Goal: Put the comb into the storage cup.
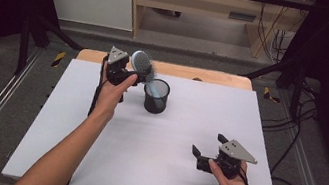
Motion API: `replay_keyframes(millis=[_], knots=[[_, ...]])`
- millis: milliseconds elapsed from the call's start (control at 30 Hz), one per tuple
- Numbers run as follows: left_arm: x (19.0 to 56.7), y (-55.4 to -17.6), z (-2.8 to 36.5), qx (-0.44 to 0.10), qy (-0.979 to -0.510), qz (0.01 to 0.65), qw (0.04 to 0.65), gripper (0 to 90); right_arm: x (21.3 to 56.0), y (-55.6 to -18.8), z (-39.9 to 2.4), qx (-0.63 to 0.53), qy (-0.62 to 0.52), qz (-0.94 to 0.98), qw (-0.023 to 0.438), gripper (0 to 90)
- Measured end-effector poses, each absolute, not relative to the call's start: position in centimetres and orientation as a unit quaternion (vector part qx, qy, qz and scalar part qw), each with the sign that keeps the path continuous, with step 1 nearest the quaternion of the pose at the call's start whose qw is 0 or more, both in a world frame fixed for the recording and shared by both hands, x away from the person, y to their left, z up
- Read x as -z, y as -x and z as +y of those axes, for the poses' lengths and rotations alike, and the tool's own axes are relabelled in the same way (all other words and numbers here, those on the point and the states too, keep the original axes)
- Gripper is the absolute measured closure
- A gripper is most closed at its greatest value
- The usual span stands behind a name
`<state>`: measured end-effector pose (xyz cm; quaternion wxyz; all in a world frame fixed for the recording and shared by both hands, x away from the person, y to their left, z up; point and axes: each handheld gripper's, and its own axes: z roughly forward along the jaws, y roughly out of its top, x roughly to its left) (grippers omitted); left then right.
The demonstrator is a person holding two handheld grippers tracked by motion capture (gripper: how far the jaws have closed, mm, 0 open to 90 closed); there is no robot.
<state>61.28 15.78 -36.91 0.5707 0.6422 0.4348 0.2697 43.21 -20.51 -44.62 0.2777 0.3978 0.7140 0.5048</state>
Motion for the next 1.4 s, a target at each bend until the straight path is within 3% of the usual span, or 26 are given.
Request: replay_keyframes(millis=[1400], knots=[[36.9,-58.4,17.9,-0.275,-0.645,0.433,0.566,2.4,44.7,-43.3,-20.5,-0.506,-0.397,0.714,0.277,3.2]])
